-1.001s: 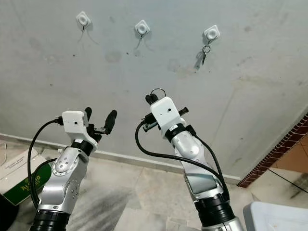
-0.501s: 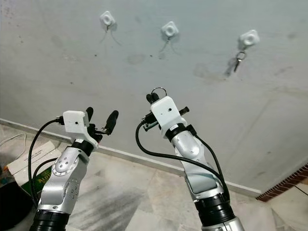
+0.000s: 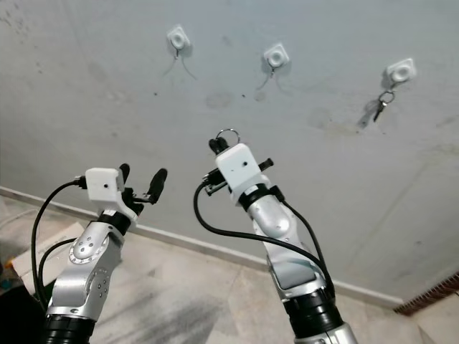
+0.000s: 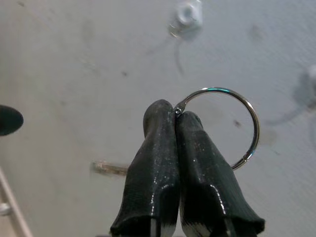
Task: Hang keys on a hook
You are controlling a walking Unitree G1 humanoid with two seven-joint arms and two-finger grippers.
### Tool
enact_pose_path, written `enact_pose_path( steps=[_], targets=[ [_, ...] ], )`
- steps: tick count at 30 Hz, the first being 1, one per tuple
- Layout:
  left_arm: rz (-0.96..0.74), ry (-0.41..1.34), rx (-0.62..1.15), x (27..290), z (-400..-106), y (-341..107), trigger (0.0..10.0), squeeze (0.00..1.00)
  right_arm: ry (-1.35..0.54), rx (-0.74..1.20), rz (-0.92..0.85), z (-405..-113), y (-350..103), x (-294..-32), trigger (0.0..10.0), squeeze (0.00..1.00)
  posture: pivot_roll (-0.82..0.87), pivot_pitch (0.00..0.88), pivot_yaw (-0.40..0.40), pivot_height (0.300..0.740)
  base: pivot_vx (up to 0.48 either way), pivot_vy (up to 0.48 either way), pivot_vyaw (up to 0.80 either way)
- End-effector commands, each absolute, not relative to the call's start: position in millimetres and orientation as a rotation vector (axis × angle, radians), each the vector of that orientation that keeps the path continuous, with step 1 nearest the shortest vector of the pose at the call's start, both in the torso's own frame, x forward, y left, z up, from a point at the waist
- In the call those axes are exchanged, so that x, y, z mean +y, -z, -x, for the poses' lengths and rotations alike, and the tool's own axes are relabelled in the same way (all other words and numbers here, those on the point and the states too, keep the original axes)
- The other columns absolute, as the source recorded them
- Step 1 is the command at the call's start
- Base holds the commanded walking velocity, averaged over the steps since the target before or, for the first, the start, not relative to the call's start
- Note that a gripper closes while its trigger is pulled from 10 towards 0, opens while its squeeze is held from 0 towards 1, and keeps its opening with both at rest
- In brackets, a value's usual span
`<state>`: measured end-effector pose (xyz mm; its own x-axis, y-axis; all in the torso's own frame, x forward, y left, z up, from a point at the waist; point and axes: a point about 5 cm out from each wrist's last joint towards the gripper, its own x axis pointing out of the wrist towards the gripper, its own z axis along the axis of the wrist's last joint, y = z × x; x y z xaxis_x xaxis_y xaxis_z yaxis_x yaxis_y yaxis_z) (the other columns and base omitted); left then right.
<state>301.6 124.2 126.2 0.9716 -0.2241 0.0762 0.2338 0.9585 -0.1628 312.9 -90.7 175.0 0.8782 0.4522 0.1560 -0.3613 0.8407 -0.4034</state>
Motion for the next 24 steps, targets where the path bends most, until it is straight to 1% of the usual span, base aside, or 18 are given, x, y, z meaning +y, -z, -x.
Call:
enact_pose_path(
  steps=[1,5,13,24],
  targets=[
    [0.154,0.254,-0.064,120.7,-302.5,-129.7,10.0,0.0,-0.415,-0.256,0.371,-314.8,-178.2,-93.0,10.0,0.0,-0.05,0.019,0.018,0.74,0.36,0.3,0.0],
    [0.152,0.257,-0.06,120.4,-302.4,-128.8,10.0,0.0,-0.407,-0.263,0.373,-314.6,-179.4,-93.4,10.0,0.0,-0.05,0.02,0.018,0.74,0.369,0.277,0.0],
    [0.144,0.249,-0.038,119.8,-302.5,-125.3,10.0,0.0,-0.387,-0.267,0.368,-314.3,-180.4,-96.6,10.0,0.0,-0.05,0.019,0.019,0.74,0.399,0.0,0.0],
    [0.143,0.252,-0.05,118.1,-302.6,-126.9,10.0,0.0,-0.383,-0.26,0.377,-314.3,-178.9,-97.0,10.0,0.0,-0.05,0.019,0.019,0.74,0.0,0.0,0.0]
  ],
)
